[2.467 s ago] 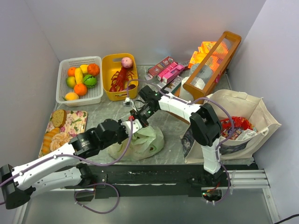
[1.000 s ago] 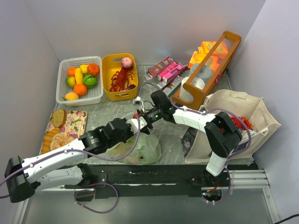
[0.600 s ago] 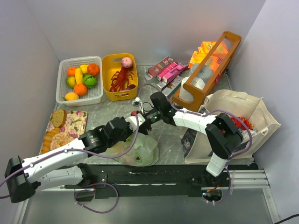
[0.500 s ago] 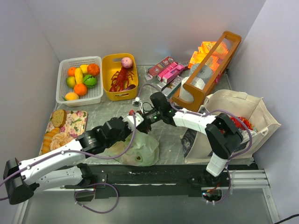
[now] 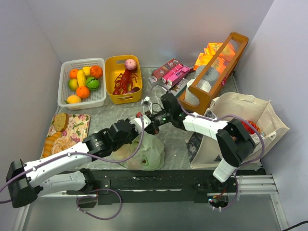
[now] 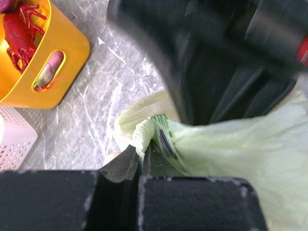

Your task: Place the mixed food into the grocery bags and tie them

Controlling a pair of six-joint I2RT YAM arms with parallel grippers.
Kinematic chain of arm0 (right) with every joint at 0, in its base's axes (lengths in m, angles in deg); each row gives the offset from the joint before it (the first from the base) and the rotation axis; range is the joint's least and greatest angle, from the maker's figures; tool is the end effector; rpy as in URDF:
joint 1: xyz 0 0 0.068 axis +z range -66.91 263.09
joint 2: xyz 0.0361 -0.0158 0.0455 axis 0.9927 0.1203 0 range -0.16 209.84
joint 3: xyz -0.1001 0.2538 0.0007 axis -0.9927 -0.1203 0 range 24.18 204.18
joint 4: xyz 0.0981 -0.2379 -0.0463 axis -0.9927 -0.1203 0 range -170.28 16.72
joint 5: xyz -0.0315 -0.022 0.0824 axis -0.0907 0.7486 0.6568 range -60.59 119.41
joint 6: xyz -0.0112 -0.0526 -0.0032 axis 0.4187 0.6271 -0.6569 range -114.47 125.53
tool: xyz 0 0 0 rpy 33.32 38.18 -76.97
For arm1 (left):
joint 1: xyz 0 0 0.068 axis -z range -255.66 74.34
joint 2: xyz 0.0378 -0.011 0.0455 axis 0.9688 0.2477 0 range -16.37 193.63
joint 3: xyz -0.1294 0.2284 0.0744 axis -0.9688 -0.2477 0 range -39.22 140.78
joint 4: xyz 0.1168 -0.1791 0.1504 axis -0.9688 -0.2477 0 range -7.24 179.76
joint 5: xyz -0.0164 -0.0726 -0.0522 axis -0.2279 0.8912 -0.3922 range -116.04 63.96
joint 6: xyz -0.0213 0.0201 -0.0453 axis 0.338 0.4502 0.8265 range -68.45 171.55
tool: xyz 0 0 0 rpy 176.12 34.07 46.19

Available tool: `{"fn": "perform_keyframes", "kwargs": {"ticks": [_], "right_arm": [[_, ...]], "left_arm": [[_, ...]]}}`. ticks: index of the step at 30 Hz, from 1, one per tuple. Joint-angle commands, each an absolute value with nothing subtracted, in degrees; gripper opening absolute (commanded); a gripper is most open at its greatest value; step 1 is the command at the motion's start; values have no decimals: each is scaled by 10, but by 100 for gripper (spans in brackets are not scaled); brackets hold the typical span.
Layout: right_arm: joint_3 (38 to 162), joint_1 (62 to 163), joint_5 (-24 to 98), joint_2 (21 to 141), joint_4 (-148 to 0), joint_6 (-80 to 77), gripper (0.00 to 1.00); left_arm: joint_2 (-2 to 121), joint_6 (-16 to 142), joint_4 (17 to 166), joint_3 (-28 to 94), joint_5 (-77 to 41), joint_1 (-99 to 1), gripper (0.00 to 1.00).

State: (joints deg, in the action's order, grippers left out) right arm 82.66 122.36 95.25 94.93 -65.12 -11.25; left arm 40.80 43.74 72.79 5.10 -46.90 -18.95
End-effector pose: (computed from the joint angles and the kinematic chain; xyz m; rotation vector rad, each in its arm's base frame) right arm 0.2533 0.2490 0.2364 -1.1813 1.8662 1.7542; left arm 0.1325 -0.1787 0.2860 0.9074 1.8463 -0.1479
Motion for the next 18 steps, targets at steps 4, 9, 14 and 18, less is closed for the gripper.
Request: {"fn": "perform_keyframes", "kwargs": {"ticks": [4,9,14,18], "right_arm": [[795,1175,1038,890,-576,-165,0],[781,1186,1034,883,-500,-214,0],[775,1185,1017,873,-502,-244,0],[760,1187,989,853,-507,-253,0]], "left_arm": [[379,434,796,38,-503,-191,1],[418,535,854,45,-519,-175,1],[479,564,941,16,-611,-145,1],[481,573,1029,-22,-654,-142,1]]}}
